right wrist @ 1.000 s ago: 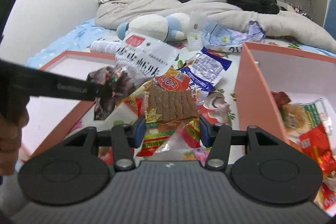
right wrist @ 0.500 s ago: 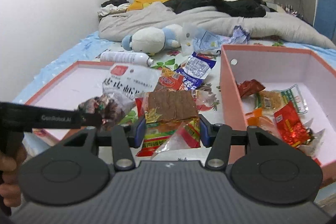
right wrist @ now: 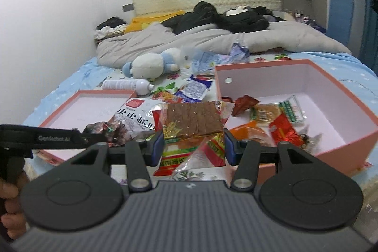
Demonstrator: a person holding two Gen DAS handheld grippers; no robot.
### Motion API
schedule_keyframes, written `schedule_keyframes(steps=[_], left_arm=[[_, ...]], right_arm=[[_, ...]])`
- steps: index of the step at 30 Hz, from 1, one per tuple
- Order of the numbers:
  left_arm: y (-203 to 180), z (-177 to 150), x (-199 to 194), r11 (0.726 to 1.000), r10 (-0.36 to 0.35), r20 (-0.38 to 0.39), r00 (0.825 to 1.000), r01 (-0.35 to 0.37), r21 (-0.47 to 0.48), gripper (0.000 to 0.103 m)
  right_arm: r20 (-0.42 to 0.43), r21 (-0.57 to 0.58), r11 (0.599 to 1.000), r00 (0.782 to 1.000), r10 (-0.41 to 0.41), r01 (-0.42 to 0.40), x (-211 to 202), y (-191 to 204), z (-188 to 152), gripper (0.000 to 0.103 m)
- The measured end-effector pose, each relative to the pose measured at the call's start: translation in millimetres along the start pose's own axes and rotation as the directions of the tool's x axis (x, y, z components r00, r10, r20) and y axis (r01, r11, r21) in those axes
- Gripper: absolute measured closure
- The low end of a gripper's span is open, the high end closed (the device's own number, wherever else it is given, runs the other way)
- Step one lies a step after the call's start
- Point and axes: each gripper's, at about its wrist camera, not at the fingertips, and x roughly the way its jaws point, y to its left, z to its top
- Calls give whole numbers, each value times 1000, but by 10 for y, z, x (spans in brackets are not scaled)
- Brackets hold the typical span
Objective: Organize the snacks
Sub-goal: 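Carry both held snacks with both tools into the deep box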
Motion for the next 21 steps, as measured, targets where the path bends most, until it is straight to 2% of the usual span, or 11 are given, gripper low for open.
schedule_keyframes(steps=[12, 21], left_arm=[[-491, 93, -85, 994, -107, 18, 994, 106, 40, 66], [-992, 230, 160, 974, -190, -26, 981, 192, 117, 66]], right_arm=[[-14, 76, 995, 998, -65, 66, -371, -409, -89, 49], [-19, 128, 986, 994, -104, 105, -287, -746, -25, 49]])
